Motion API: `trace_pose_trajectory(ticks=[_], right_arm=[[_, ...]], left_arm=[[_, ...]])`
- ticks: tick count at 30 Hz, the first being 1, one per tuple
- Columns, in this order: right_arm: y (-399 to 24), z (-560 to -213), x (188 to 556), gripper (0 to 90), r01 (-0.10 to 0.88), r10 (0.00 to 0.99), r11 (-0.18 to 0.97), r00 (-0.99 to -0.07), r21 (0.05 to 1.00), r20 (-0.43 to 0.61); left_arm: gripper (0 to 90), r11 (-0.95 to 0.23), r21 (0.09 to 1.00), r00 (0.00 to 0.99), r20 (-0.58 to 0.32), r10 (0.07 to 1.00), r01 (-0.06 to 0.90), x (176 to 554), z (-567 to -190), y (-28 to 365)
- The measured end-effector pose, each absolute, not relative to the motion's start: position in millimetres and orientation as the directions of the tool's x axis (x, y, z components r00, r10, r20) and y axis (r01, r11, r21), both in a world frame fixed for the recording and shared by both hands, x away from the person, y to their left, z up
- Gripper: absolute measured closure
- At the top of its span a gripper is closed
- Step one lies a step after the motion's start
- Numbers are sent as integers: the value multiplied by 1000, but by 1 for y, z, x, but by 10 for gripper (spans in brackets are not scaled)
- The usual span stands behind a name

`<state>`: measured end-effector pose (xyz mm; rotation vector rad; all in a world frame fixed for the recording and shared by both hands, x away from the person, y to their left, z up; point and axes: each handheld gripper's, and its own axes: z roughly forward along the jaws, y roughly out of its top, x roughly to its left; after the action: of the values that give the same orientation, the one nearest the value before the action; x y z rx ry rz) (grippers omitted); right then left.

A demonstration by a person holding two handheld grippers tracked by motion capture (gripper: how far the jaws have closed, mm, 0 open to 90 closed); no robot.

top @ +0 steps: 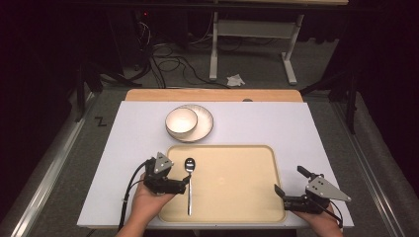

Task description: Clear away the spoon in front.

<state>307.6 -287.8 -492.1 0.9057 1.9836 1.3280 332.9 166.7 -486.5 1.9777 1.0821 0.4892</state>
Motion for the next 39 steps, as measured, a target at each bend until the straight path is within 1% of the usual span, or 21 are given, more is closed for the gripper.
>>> trace_pose_trajectory(ticks=[5, 9, 10, 11, 14, 16, 17, 20, 22, 25, 39], right_arm=[[-288, -492, 307, 4, 213, 791, 275, -604, 938, -94], [-288, -493, 307, 4, 209, 791, 276, -604, 938, -98], [-287, -494, 307, 4, 211, 790, 278, -605, 937, -98], [-287, -494, 307, 4, 211, 788, 276, -608, 938, -95], [-284, -494, 307, 4, 211, 789, 277, -607, 937, -97], [-282, -493, 306, 4, 209, 788, 276, -608, 938, -97], [-282, -493, 306, 4, 202, 786, 278, -610, 939, -101], [-280, -494, 306, 4, 201, 784, 285, -612, 937, -106], [-279, -496, 307, 4, 220, 786, 286, -611, 933, -97], [-280, -497, 308, 4, 213, 781, 291, -616, 933, -103], [-285, -495, 307, 5, 209, 785, 279, -612, 937, -97]], left_arm=[[0, -264, 834, 552, -58, 832, 485, 312, -481, 197], [0, -208, 872, 549, -81, 832, 443, 289, -490, 225], [0, -197, 872, 549, -95, 830, 449, 286, -491, 229], [0, -193, 871, 547, -100, 831, 451, 284, -489, 233], [0, -164, 897, 524, -84, 848, 410, 280, -483, 241], [4, -127, 902, 512, -115, 851, 413, 282, -486, 246], [7, -126, 897, 506, -118, 854, 423, 285, -489, 248], [2, -131, 875, 494, -135, 859, 467, 291, -496, 251], [2, -140, 881, 510, -126, 851, 452, 290, -494, 249], [5, -169, 888, 526, -93, 845, 428, 288, -491, 243], [9, -175, 874, 530, -106, 841, 453, 289, -495, 237]])
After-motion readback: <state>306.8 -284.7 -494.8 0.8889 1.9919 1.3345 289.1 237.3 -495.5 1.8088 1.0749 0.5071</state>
